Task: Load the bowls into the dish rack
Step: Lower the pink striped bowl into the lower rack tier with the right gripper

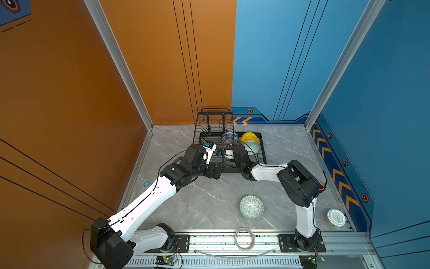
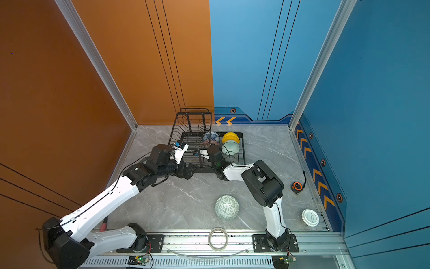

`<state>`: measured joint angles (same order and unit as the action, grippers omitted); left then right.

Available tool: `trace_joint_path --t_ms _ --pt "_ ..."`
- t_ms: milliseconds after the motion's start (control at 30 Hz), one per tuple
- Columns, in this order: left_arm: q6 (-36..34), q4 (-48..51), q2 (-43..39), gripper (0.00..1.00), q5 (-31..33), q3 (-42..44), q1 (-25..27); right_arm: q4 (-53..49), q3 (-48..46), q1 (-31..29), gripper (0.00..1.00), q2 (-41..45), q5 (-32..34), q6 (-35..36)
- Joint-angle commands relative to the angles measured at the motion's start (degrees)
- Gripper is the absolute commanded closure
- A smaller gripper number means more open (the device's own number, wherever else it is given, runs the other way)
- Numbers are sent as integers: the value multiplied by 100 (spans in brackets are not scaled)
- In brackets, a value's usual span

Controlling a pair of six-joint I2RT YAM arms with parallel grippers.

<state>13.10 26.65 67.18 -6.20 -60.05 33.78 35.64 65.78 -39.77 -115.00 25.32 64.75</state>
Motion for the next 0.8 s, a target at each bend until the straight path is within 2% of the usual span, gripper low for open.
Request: trace_joint_path --t_ms 0,33,400,767 --pt "31 77 -126 2 -96 64 -65 347 169 -5 100 -66 3 -335" --pt "34 77 -134 2 -99 64 -65 344 156 -175 100 -75 7 -378" --pt "34 86 -111 2 -133 64 -90 306 -25 -260 100 -89 35 -661" --pt "43 85 -91 2 -151 55 -87 -676 -15 -200 100 230 -202 -1218"
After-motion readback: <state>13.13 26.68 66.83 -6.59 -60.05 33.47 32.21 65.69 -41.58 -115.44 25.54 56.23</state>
